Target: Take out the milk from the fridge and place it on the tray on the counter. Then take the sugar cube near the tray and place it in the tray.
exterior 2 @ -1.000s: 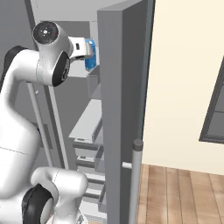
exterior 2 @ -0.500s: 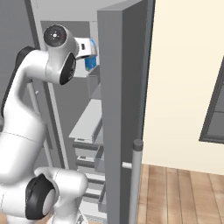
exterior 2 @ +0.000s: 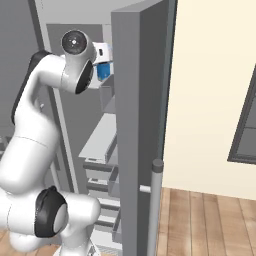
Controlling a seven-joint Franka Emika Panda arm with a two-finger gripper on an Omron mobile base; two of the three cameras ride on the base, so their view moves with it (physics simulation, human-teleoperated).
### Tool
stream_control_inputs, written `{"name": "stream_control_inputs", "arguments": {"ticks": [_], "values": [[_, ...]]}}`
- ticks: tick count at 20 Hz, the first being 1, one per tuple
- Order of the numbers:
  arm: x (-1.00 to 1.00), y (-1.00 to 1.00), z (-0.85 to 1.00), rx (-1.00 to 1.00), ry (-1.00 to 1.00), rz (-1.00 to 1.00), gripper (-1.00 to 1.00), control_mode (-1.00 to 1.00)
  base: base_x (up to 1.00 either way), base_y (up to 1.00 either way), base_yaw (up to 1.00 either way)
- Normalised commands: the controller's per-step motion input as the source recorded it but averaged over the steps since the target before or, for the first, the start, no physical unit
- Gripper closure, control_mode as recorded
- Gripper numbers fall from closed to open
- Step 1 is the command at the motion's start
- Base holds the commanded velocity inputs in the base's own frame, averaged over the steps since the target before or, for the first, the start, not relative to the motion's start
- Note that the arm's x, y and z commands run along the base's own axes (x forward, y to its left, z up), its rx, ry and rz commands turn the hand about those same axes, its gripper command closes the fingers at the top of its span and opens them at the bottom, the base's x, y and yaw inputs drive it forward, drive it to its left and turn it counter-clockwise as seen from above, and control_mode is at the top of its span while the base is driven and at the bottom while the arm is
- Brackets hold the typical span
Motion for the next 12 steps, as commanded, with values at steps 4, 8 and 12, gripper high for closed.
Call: {"name": "stream_control_inputs", "arguments": {"ticks": [4,8,12], "values": [[0.19,-0.13,0.0,0.02,0.0,0.06,-1.0,-1.0,0.0,0.0,0.0],[0.14,-0.13,-0.03,0.01,0.0,0.07,-1.0,-1.0,0.0,0.0,0.0],[0.17,0.0,-0.19,0.0,0.0,0.03,-1.0,-1.0,0.0,0.0,0.0]]}}
